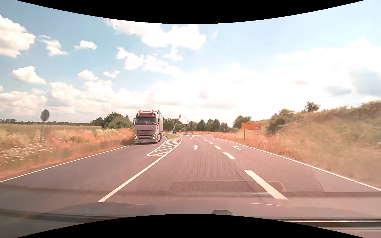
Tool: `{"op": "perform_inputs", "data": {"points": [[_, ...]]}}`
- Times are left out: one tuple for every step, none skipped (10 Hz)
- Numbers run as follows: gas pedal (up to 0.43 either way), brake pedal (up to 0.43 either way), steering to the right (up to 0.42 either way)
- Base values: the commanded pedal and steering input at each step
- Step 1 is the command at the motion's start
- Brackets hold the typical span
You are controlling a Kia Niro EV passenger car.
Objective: Follow the waypoints while adhering to traffic rules and regulations
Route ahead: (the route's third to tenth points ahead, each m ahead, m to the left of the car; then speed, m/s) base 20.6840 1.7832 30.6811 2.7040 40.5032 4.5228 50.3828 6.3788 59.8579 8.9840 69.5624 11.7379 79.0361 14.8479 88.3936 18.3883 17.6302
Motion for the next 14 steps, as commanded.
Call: {"op": "perform_inputs", "data": {"points": [[0.000,0.189,-0.022],[0.000,0.207,-0.021],[0.000,0.226,-0.020],[0.000,0.238,-0.019],[0.000,0.250,-0.019],[0.000,0.250,-0.019],[0.000,0.256,-0.019],[0.000,0.262,-0.019],[0.000,0.268,-0.019],[0.000,0.274,-0.020],[0.000,0.280,-0.020],[0.000,0.280,-0.020],[0.000,0.287,-0.020],[0.000,0.293,-0.020]]}}
